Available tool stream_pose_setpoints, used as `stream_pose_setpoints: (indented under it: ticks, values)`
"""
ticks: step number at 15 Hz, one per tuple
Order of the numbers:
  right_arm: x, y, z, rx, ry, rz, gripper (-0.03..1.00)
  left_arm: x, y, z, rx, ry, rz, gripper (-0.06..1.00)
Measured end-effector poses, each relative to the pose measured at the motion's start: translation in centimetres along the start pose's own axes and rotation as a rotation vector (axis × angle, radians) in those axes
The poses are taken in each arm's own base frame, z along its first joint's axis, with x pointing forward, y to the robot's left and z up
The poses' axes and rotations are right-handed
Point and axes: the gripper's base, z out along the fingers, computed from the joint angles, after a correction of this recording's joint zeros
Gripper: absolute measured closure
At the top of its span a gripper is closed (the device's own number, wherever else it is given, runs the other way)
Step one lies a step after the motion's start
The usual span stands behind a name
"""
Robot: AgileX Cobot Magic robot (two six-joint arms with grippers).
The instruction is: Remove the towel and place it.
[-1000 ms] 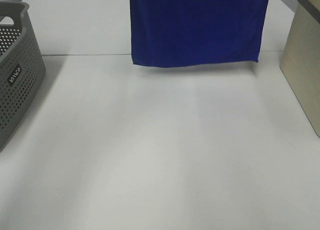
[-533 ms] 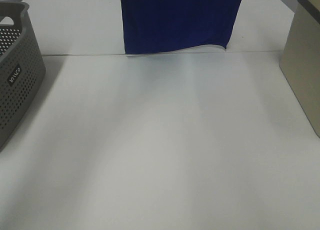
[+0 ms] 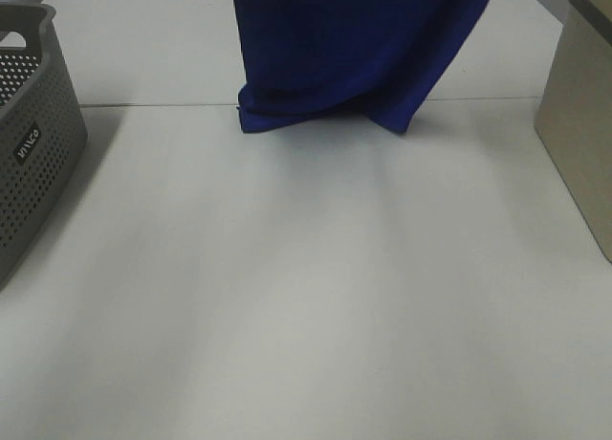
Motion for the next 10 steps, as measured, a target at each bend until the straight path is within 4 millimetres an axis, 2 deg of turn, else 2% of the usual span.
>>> stream_pose_setpoints:
  ticks: [2, 6, 9, 10]
  values:
    - [0.7, -0.2, -0.1, -0.013, 0.053, 0.005, 0.95, 1.2, -1.2, -0.2, 0.13, 0.137, -0.005, 0.94]
    - [0.7, -0.1, -0.3, -0.012, 0.057, 0.018, 0.95, 1.9, -1.9, -0.4, 0.206, 0.208, 0.0, 0.94]
    - [2.2, 1.3, -2.0, -0.027, 0.093, 0.046, 0.95, 1.1, -1.5, -3.2, 0.241, 0.165, -0.055, 0.94]
    - [3.1, 1.9, -2.3, -0.041, 0.114, 0.054, 0.95, 1.4, -1.5, -4.0, 0.245, 0.179, -0.06, 0.94]
